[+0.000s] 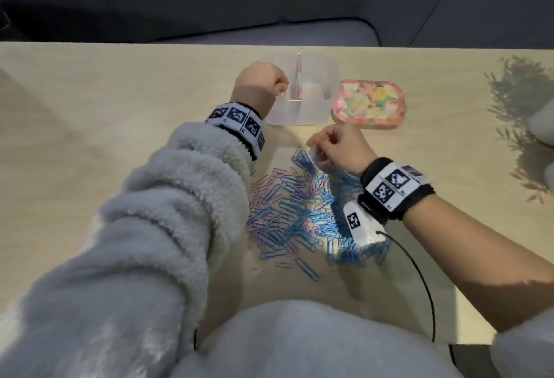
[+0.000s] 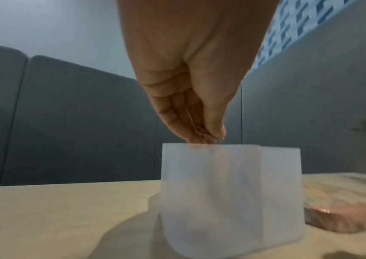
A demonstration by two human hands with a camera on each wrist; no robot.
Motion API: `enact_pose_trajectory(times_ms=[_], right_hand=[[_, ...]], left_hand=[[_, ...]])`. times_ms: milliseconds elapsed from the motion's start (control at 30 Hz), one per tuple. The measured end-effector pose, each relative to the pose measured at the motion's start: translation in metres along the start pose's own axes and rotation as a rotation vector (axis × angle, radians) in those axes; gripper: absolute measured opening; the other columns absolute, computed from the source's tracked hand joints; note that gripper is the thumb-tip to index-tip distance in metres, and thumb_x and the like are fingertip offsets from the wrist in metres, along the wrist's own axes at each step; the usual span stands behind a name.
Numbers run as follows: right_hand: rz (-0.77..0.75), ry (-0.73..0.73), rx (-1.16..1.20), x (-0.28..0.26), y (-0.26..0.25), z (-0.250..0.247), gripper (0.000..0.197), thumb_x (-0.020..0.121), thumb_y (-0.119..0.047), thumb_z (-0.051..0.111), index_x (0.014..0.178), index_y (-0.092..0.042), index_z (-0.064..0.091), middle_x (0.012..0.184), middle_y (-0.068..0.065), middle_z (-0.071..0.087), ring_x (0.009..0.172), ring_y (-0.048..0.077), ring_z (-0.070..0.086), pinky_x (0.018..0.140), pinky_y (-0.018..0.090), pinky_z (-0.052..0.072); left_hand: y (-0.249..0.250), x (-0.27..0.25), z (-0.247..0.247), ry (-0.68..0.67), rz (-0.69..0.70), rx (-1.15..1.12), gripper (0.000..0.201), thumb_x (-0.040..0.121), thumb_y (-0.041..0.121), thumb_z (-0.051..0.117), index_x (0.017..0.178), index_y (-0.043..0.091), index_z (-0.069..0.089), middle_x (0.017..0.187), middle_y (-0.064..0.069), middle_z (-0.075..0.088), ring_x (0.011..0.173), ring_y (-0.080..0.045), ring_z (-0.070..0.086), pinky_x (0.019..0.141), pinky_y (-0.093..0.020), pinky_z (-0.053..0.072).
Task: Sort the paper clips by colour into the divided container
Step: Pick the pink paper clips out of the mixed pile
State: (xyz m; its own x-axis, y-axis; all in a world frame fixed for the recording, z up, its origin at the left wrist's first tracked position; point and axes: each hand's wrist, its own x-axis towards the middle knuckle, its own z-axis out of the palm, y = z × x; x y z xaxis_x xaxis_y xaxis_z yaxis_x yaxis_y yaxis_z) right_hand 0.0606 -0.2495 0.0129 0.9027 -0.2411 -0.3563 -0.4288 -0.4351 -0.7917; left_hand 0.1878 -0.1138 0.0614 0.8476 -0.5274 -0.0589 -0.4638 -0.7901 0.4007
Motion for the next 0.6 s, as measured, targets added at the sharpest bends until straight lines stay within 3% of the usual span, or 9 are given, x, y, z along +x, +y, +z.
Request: enact_pose_trajectory(times_ms=[67,100,200,367,467,533,600], right_hand=[[-0.032,0.018,-0.250,-0.003,0.010,0.006,0.020,0.084,-0.006,0.053,0.069,-0.013,0.064,0.093,0.015,0.072,0.080,0.026,0.065,0.073,0.030,0.052],[-0.031,0.022,-0.329,-0.005,0.012,0.010,0.012,0.083,-0.011,0.056,0.077,-0.012,0.067,0.093,0.013,0.071,0.086,0.029,0.064,0.077,0.031,0.051],[-0.060,0.007,-0.498,-0.008,0.015,0.022,0.018,0.082,-0.026,0.064,0.090,-0.011,0.063,0.098,0.012,0.065,0.091,0.030,0.059,0.076,0.035,0.046],[-0.047,0.085,-0.568,-0.010,0.020,0.019,0.016,0.084,-0.023,0.060,0.092,-0.010,0.060,0.100,0.014,0.062,0.094,0.033,0.059,0.075,0.036,0.046],[-0.117,0.170,-0.555,-0.017,0.023,0.016,0.014,0.085,-0.018,0.057,0.097,-0.012,0.060,0.104,0.012,0.059,0.097,0.032,0.057,0.076,0.036,0.044],[-0.279,0.109,-0.526,-0.026,0.021,0.025,0.016,0.087,-0.013,0.053,0.098,-0.012,0.064,0.103,0.011,0.060,0.100,0.031,0.056,0.080,0.039,0.047],[-0.393,-0.061,-0.574,-0.035,0.020,0.040,0.020,0.089,-0.014,0.052,0.101,-0.011,0.067,0.105,0.011,0.061,0.105,0.030,0.053,0.086,0.042,0.047]], left_hand=[[-0.002,-0.006,0.008,0.024,0.040,0.050,0.030,0.094,0.019,0.042,0.087,0.003,0.065,0.095,-0.020,0.066,0.091,-0.032,0.058,0.089,-0.041,0.047],[-0.003,-0.013,0.012,0.087,0.079,0.069,0.032,0.095,0.020,0.041,0.088,0.002,0.066,0.096,-0.018,0.068,0.092,-0.032,0.058,0.086,-0.041,0.046],[-0.007,-0.044,0.024,0.227,0.147,0.032,0.026,0.093,0.020,0.046,0.089,0.008,0.068,0.095,-0.011,0.068,0.090,-0.030,0.055,0.079,-0.040,0.044],[-0.026,-0.110,0.053,0.019,-0.008,-0.022,0.013,0.086,0.027,0.058,0.092,0.016,0.063,0.087,0.005,0.049,0.082,-0.015,0.048,0.070,-0.028,0.037],[-0.037,-0.142,0.066,-0.027,-0.013,-0.007,0.008,0.083,0.024,0.062,0.088,0.018,0.063,0.086,0.003,0.053,0.087,-0.020,0.053,0.071,-0.031,0.040],[-0.038,-0.158,0.074,-0.059,0.063,0.033,0.011,0.083,0.023,0.062,0.092,0.017,0.066,0.091,-0.003,0.061,0.090,-0.026,0.055,0.074,-0.037,0.044],[-0.036,-0.169,0.082,-0.064,0.174,0.134,0.015,0.082,0.025,0.062,0.094,0.018,0.068,0.091,-0.005,0.063,0.085,-0.029,0.056,0.071,-0.038,0.046]])
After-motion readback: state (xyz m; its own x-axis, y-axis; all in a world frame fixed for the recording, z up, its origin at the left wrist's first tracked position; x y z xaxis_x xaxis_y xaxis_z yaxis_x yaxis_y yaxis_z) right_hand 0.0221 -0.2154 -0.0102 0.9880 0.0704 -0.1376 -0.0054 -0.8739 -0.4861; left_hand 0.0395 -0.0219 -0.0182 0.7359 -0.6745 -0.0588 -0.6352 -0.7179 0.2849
